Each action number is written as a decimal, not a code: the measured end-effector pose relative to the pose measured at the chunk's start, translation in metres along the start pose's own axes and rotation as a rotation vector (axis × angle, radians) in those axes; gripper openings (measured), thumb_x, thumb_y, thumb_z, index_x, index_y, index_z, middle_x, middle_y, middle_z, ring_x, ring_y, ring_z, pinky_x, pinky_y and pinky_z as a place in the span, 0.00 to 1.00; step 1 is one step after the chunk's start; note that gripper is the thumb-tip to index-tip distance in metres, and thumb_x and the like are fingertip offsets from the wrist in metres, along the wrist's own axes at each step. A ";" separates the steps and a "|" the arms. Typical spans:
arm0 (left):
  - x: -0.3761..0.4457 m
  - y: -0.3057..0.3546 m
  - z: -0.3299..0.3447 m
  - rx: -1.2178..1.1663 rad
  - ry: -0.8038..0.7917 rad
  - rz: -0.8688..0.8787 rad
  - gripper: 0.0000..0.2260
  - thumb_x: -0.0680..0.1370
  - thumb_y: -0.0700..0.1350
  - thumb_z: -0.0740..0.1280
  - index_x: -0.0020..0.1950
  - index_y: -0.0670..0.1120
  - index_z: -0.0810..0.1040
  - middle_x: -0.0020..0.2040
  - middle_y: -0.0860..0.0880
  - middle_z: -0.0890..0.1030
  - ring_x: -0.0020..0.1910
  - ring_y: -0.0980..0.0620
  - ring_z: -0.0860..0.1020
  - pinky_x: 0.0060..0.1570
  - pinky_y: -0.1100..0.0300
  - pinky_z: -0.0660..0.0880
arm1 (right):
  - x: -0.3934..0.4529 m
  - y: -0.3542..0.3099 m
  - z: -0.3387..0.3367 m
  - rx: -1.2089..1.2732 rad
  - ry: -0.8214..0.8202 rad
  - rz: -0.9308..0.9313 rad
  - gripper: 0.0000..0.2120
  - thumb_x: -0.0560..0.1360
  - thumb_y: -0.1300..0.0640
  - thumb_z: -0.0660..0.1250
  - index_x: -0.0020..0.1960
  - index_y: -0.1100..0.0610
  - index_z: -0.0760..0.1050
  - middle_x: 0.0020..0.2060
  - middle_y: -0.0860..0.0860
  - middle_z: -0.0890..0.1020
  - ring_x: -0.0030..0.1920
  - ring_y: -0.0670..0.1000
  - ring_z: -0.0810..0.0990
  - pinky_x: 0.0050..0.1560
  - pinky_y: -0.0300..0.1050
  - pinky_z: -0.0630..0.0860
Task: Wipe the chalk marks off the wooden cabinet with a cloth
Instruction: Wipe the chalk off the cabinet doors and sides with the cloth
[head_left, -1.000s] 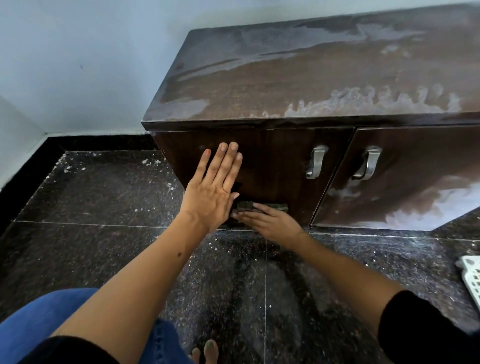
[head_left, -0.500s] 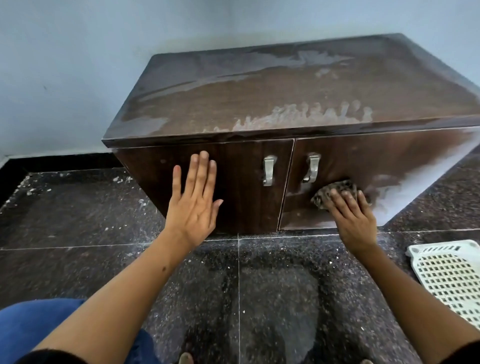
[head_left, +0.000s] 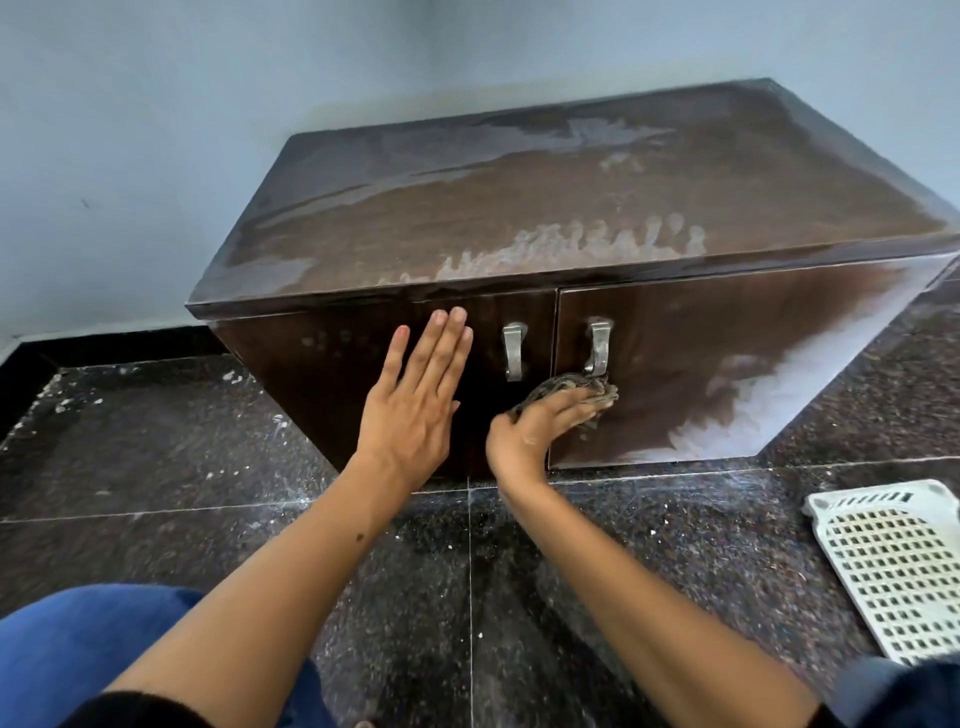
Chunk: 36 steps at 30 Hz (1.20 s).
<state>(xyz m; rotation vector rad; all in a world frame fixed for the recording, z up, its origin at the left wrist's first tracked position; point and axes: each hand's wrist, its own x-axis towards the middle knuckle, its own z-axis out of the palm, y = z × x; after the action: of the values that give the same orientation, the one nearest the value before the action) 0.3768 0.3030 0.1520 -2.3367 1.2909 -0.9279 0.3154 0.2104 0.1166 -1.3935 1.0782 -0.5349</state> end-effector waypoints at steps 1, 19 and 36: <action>0.000 -0.002 0.000 0.019 -0.004 0.011 0.35 0.78 0.52 0.51 0.74 0.37 0.32 0.73 0.39 0.30 0.74 0.45 0.34 0.71 0.45 0.31 | -0.004 -0.003 0.000 0.035 -0.044 0.010 0.44 0.70 0.76 0.57 0.73 0.63 0.29 0.70 0.58 0.24 0.73 0.54 0.28 0.71 0.39 0.36; 0.000 -0.008 -0.006 -0.003 -0.017 0.061 0.35 0.79 0.52 0.50 0.73 0.37 0.31 0.74 0.40 0.30 0.74 0.45 0.34 0.72 0.46 0.32 | -0.006 -0.027 -0.053 -0.687 0.145 -1.286 0.28 0.74 0.70 0.51 0.74 0.61 0.60 0.74 0.55 0.56 0.75 0.56 0.52 0.72 0.53 0.62; -0.003 0.006 -0.010 -0.075 -0.019 -0.009 0.31 0.79 0.53 0.44 0.75 0.36 0.39 0.75 0.39 0.34 0.75 0.43 0.37 0.72 0.43 0.35 | 0.046 0.096 -0.139 0.167 0.293 0.413 0.20 0.80 0.62 0.56 0.72 0.59 0.63 0.65 0.57 0.73 0.58 0.54 0.75 0.49 0.35 0.75</action>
<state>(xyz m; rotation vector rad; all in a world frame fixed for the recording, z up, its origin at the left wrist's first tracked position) 0.3657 0.3023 0.1549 -2.4043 1.3307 -0.8718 0.1924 0.1162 0.0352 -0.9282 1.4784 -0.5190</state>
